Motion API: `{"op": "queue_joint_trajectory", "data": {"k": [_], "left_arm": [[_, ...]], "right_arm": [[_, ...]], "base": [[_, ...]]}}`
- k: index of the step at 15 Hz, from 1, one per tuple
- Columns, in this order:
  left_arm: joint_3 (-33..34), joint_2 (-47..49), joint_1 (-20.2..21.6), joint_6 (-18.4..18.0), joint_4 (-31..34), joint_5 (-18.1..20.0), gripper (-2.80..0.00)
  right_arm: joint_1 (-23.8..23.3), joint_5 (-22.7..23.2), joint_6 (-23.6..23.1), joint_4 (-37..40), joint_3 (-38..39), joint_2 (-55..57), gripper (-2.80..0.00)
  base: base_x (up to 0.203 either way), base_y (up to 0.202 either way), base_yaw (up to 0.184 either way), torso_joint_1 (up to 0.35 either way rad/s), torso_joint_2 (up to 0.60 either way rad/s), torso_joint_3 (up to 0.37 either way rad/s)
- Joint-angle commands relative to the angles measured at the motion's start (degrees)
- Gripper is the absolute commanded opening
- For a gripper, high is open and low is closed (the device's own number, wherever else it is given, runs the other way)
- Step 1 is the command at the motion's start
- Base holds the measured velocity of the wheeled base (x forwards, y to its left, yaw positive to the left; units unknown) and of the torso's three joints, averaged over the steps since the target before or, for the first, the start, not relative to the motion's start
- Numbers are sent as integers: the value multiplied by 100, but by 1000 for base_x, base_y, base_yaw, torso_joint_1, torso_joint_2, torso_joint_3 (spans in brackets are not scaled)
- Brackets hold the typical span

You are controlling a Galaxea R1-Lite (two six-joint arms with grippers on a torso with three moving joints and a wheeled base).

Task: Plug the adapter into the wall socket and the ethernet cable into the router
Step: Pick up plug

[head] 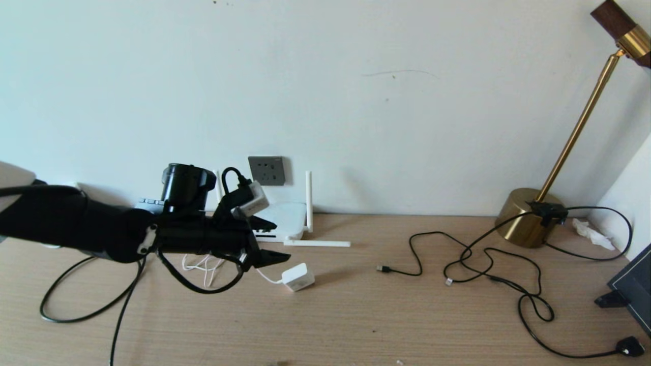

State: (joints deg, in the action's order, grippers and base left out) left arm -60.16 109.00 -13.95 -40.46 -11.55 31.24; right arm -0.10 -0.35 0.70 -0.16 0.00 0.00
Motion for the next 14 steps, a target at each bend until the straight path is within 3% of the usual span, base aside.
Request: {"op": "queue_joint_trajectory", "data": {"k": [1,3,6,9,11,14], "left_arm": [[-21,127,-2,-458,108,19,0],[-40,139,-74,-744,330,22,0],[-113,233,-301,-753,468,39,0],[-83,165,-574,-813,898,32,0],[-64,179,-636,-832,908,14,0],[-129,407,-687,-1044,896,-241,0]], "right_arm": [[1,0,0,-2,0,0,-280],[1,0,0,-2,0,0,-280],[1,0,0,-2,0,0,-280],[1,76,-423,17,-1,0,-280],[1,39,-82,7,0,0,-280],[1,18,-26,0,0,0,-280]], "base": [[0,0,0,0,0,0],[0,0,0,0,0,0],[0,0,0,0,0,0],[0,0,0,0,0,0],[0,0,0,0,0,0],[0,0,0,0,0,0]]}}
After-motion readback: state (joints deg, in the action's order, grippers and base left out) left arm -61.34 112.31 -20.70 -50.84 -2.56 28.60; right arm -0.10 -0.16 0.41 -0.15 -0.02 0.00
